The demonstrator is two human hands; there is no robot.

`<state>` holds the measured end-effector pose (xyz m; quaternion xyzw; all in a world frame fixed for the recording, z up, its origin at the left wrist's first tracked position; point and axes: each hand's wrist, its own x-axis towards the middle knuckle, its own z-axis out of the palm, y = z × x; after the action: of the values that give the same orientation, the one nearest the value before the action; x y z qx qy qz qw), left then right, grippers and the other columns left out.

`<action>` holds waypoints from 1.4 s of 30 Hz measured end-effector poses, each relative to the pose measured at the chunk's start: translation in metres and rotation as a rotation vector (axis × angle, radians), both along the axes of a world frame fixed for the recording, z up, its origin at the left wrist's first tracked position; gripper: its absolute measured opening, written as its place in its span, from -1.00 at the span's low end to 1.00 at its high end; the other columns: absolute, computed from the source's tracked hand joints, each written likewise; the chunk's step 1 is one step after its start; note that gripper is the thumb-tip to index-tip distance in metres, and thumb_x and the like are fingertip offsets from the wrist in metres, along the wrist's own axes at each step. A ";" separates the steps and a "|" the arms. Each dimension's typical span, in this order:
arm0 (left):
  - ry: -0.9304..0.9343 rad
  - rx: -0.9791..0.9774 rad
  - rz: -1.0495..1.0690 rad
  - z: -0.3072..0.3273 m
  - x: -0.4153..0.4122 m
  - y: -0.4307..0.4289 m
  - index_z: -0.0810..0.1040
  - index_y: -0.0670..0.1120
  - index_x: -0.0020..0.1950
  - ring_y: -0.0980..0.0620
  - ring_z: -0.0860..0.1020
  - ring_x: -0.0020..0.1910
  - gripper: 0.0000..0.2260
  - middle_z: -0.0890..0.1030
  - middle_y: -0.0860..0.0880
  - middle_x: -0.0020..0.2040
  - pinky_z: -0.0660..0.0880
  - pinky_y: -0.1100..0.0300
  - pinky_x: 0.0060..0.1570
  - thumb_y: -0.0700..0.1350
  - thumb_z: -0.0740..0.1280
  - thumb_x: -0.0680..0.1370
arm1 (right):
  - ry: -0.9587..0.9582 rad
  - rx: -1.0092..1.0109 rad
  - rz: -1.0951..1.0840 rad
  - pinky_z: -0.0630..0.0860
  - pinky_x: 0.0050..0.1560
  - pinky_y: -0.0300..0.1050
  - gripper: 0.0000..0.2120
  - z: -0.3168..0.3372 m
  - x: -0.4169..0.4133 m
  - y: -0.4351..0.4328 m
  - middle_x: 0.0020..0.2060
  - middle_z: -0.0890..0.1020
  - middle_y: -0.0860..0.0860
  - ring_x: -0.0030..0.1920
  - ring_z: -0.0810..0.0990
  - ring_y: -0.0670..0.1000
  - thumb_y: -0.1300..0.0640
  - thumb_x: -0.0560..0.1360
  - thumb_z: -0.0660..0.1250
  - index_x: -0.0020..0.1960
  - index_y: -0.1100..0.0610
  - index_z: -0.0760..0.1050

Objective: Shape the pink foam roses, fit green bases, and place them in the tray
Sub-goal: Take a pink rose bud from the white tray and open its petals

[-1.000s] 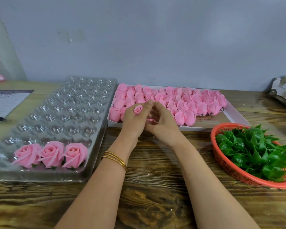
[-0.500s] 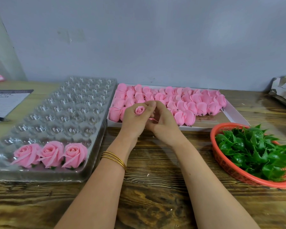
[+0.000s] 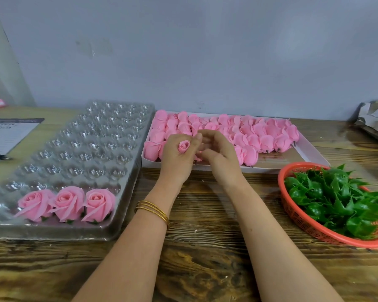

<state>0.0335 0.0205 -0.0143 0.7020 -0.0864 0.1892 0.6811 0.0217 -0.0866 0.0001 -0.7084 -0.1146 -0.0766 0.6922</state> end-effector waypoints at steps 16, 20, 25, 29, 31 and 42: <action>-0.090 0.257 0.077 -0.009 0.000 -0.003 0.51 0.20 -0.37 0.26 0.51 -0.34 -0.68 0.57 0.23 -0.42 0.43 0.35 -0.29 -0.05 0.39 0.58 | 0.008 -0.119 -0.065 0.57 0.14 -0.07 -0.78 0.000 -0.002 0.003 0.01 0.63 0.02 0.10 0.58 0.01 0.17 0.52 0.40 0.16 0.14 0.57; -0.107 0.265 0.082 -0.008 -0.001 -0.003 0.47 0.19 -0.38 0.29 0.46 -0.39 -0.66 0.53 0.29 -0.44 0.33 0.43 -0.36 -0.06 0.38 0.58 | 0.002 -0.129 -0.062 0.56 0.10 -0.11 -0.79 0.001 -0.002 0.002 -0.03 0.62 -0.01 0.08 0.58 -0.01 0.18 0.51 0.41 0.14 0.14 0.58; -0.120 0.248 0.090 -0.008 -0.002 -0.004 0.41 0.17 -0.44 0.27 0.43 -0.43 -0.59 0.49 0.25 -0.49 0.31 0.42 -0.40 -0.09 0.39 0.58 | 0.006 -0.135 -0.056 0.57 0.10 -0.07 -0.81 0.001 -0.001 0.002 -0.06 0.63 -0.01 0.09 0.58 0.04 0.20 0.50 0.41 0.11 0.13 0.58; -0.116 0.253 0.091 -0.007 -0.003 -0.005 0.38 0.16 -0.46 0.28 0.43 -0.45 -0.56 0.47 0.26 -0.51 0.31 0.45 -0.42 -0.11 0.39 0.58 | -0.017 -0.140 -0.057 0.57 0.03 -0.18 -0.83 0.000 -0.001 0.001 -0.09 0.64 -0.02 0.05 0.59 -0.02 0.22 0.49 0.41 0.09 0.14 0.59; -0.117 0.259 0.082 -0.006 -0.004 -0.005 0.42 0.18 -0.42 0.31 0.45 -0.44 -0.60 0.49 0.28 -0.50 0.32 0.46 -0.41 -0.11 0.38 0.58 | -0.030 -0.132 -0.058 0.55 -0.04 -0.29 -0.86 0.000 -0.001 0.001 -0.11 0.64 -0.03 0.01 0.58 -0.06 0.22 0.50 0.41 0.06 0.13 0.60; -0.061 0.218 0.044 -0.005 -0.004 -0.004 0.61 0.13 -0.13 0.32 0.56 -0.28 -0.90 0.59 0.26 -0.33 0.42 0.45 -0.29 -0.05 0.39 0.58 | -0.065 -0.157 -0.093 0.56 0.06 -0.12 -0.93 0.000 -0.002 0.004 -0.15 0.66 -0.06 -0.03 0.61 -0.07 0.18 0.51 0.40 -0.01 0.10 0.62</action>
<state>0.0295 0.0169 -0.0196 0.7677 -0.1116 0.2148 0.5934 0.0199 -0.0827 0.0006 -0.7622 -0.1098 -0.1221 0.6262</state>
